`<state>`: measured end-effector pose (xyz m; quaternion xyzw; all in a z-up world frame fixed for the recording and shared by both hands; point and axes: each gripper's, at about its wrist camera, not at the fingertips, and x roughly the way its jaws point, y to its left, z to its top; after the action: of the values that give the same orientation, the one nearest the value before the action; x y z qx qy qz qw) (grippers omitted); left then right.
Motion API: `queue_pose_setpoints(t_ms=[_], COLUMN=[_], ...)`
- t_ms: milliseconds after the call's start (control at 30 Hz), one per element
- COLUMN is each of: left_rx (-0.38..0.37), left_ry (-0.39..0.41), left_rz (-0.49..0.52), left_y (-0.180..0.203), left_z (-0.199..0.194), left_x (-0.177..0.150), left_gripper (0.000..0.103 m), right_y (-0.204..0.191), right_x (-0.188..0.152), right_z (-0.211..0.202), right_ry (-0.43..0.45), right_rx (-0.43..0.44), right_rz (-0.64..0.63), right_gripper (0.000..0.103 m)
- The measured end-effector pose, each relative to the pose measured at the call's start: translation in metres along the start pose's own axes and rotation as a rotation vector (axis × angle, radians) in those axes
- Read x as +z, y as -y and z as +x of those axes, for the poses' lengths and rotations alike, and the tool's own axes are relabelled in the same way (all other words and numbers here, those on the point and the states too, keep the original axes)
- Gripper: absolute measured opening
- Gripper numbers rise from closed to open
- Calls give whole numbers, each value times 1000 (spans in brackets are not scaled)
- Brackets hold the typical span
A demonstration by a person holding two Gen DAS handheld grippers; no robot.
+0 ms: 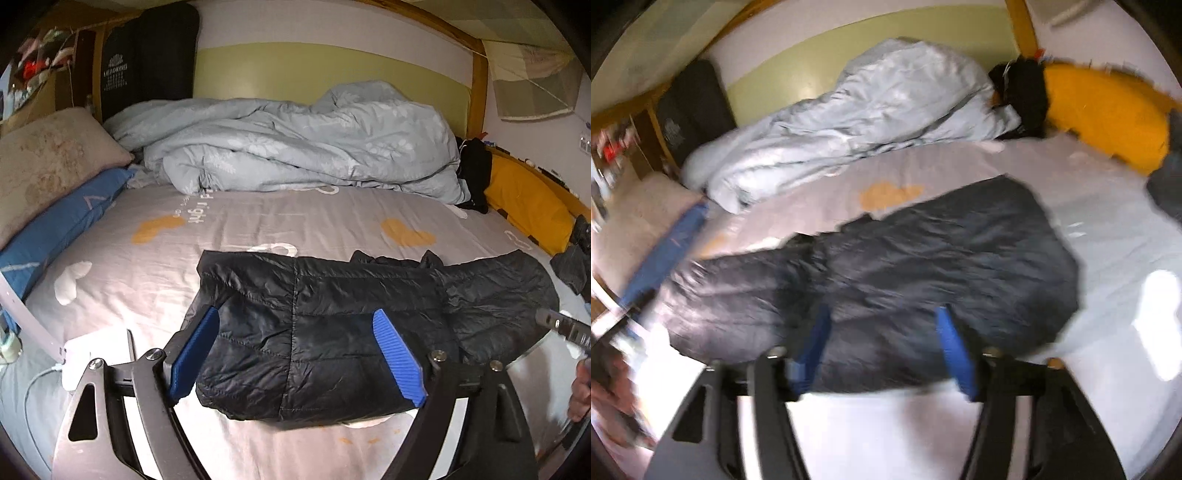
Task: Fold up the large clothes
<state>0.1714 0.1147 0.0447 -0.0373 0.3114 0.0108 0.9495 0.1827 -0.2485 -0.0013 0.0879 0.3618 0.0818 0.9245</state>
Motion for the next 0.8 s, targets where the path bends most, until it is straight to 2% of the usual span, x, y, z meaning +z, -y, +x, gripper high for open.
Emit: queue_pose_setpoints(t_ms=[67,100,200,233,267,400,633,800], left_rx=[0,7,35,41,42,45,40,39], left_ry=[-6,-4,19,23,26,32,20,15], left_rz=[3,8,15,15,17,12,10,15], left_y=[-1,0,2,2,3,3,6,7], left_z=[2,3,2,2,2,3,7,8], left_x=[-2,-3,-6,-6,-6,-6,-5,-5], left_gripper=[88,89,89,90,90,90,91,91], right_y=[6,13,42,49,55,65,85,86], right_x=[-6,-8,-17,-21,-23,-24,-39,-30], right_z=[-1,0,10,16,20,21,54,61], right_ry=[0,-18,-112,-148,-169,-112,-182,-86], right_rx=[-17,2,136,166,160,53,157,136], right_rz=[-9,26,237,293,328,354,468,457], right_gripper=[81,82,86,87,87,87,89,88])
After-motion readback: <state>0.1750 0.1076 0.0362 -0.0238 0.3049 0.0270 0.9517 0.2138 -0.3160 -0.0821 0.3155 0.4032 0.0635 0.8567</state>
